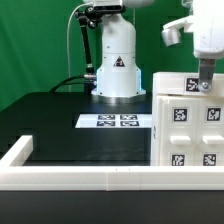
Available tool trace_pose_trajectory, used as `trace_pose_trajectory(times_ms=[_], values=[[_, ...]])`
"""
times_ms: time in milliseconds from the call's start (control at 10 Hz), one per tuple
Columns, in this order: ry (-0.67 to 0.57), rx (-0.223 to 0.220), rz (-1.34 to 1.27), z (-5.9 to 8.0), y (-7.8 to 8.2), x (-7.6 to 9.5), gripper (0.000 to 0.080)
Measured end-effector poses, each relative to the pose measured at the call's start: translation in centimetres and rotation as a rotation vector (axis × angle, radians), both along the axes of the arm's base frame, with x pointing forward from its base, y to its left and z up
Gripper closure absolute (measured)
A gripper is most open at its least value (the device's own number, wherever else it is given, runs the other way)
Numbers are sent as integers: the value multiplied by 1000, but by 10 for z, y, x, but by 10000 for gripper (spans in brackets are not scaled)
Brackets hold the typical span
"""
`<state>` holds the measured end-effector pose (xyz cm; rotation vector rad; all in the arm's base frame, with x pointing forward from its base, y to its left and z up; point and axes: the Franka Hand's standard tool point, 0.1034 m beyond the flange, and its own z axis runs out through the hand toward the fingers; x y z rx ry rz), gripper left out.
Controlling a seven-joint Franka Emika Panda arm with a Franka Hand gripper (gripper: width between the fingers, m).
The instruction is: Assemble cabinet
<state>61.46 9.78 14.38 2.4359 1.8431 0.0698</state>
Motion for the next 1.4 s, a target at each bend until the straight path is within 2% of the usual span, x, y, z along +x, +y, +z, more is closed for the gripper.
trace_pose_trajectory(times_ms=[100, 500, 900, 1200, 1400], values=[[0, 0, -1, 0, -1, 0, 237], [-12, 24, -279, 0, -2, 0, 236], [-40, 74, -736, 0, -5, 2, 236], [-61, 110, -1087, 1, -1, 3, 236], [-75, 126, -1248, 2, -2, 4, 236]])
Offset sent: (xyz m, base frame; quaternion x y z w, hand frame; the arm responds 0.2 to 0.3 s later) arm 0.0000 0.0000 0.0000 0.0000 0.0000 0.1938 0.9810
